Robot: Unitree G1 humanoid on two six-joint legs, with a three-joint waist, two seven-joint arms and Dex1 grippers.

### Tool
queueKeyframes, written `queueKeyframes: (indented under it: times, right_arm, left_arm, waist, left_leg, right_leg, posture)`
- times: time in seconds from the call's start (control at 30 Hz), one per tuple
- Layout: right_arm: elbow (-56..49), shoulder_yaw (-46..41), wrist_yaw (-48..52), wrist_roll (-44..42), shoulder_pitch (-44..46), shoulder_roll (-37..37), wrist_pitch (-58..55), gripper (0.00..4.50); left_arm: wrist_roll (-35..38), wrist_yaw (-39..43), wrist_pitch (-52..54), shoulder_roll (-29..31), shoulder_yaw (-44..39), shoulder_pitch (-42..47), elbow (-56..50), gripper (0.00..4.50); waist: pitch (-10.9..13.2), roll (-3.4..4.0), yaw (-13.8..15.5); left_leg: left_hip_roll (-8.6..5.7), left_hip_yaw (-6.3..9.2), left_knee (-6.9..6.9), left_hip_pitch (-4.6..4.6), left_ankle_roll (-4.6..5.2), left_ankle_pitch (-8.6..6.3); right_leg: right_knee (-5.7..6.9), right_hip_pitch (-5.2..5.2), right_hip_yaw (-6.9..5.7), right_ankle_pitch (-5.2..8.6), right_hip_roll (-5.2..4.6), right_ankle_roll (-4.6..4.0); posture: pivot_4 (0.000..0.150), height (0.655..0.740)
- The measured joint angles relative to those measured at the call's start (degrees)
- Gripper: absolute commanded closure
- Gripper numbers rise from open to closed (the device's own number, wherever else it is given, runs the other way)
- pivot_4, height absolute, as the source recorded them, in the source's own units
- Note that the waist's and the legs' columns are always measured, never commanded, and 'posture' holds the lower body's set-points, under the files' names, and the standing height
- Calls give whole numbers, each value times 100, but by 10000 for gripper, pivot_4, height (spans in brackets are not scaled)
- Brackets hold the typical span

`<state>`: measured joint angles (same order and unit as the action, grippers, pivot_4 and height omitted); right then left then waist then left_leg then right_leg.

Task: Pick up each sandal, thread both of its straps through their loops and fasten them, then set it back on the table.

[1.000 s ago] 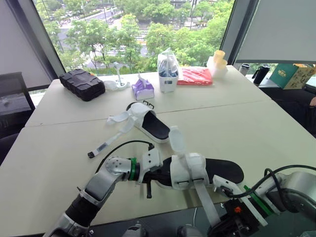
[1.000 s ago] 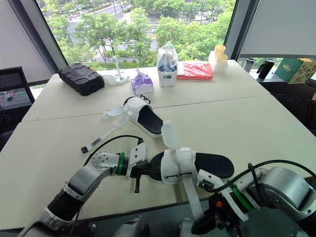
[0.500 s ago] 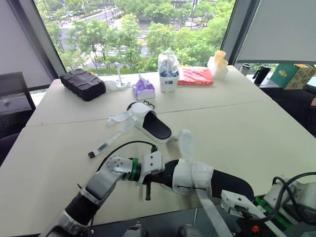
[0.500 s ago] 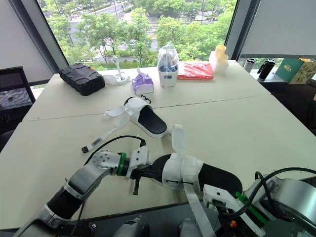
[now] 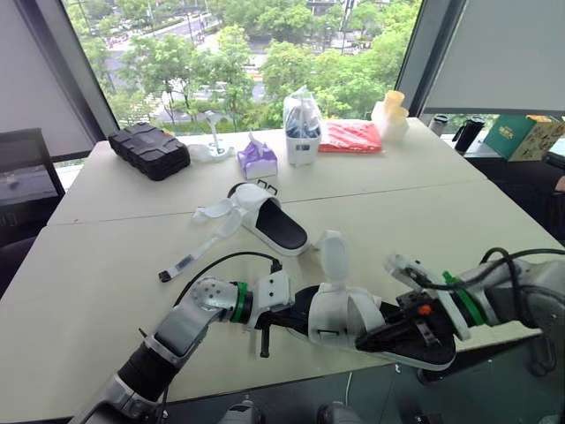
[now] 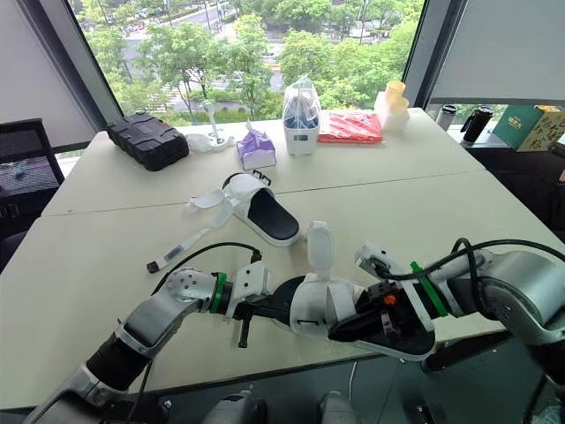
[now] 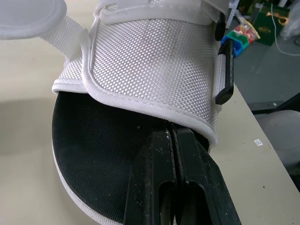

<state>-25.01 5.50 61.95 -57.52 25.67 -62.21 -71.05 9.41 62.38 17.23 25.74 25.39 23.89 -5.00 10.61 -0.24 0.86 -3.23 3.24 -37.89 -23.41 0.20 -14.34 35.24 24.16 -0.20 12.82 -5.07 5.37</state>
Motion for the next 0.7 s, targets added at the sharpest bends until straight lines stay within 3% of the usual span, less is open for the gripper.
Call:
queueKeyframes:
  times: [0.07,0.17,0.4,0.7]
  right_arm:
    - [416,30,-209,18,307,327,-207,44405]
    - [868,27,-466,52,615,653,-433,34338]
    - [2045,-295,-1355,340,1139,1409,-848,536]
    - [2201,-608,-1796,540,1304,1582,-1048,536]
  left_arm:
    - [-19,-7,-24,-11,16,15,11,45000]
    - [-23,-15,-35,-12,33,15,17,45000]
    - [-29,-56,-28,-1,52,9,-23,45000]
    - [-29,-97,-23,5,55,1,-39,45000]
  waist:
    - [0,1,-3]
    - [0,0,-3]
    - [-2,2,1]
    - [-2,4,-4]
  left_leg:
    - [0,-1,-1,0,0,0]
    - [0,-1,-1,0,0,0]
    - [0,0,1,-4,2,-1]
    - [-1,-2,1,-4,3,-1]
  right_leg:
    - [0,0,0,-2,0,-3]
    - [0,0,1,-3,1,-2]
    - [0,5,3,-11,0,9]
    - [0,5,2,-11,1,9]
  posture:
    - [1500,7400]
    - [1500,7400]
    - [1500,7400]
    - [1500,7400]
